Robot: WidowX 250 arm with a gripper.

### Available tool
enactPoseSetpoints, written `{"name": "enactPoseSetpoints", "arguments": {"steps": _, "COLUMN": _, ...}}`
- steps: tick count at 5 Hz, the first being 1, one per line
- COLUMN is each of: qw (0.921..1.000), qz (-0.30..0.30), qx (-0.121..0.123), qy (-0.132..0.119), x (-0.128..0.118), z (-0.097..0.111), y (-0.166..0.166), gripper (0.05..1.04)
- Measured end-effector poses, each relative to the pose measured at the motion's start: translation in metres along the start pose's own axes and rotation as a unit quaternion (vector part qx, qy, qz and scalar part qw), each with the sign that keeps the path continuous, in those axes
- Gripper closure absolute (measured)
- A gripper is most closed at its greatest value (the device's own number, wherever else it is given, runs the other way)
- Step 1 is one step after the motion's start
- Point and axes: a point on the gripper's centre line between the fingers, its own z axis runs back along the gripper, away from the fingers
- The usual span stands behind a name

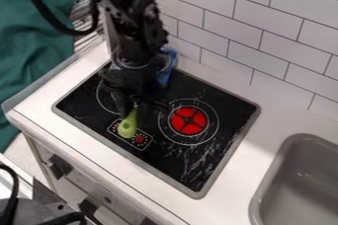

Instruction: Put the green fork at the right burner

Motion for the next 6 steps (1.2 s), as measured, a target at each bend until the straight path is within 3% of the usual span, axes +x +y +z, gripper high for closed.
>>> {"name": "enactPoseSetpoints", "arguments": {"steps": 2, "qw": 0.9968, "qz": -0.073, "qx": -0.021, "qy": -0.025, "x": 0.026, "z": 0.004, "y": -0.039, "gripper": 0.804}}
{"name": "enactPoseSetpoints", "arguments": {"steps": 4, "qw": 0.9862, "qz": -0.161, "qx": -0.036, "qy": -0.011, "x": 0.054, "z": -0.013, "y": -0.073, "gripper": 0.804}}
{"name": "enactPoseSetpoints", "arguments": {"steps": 6, "qw": 0.9812, "qz": -0.189, "qx": -0.042, "qy": 0.003, "x": 0.065, "z": -0.027, "y": -0.081, "gripper": 0.804}}
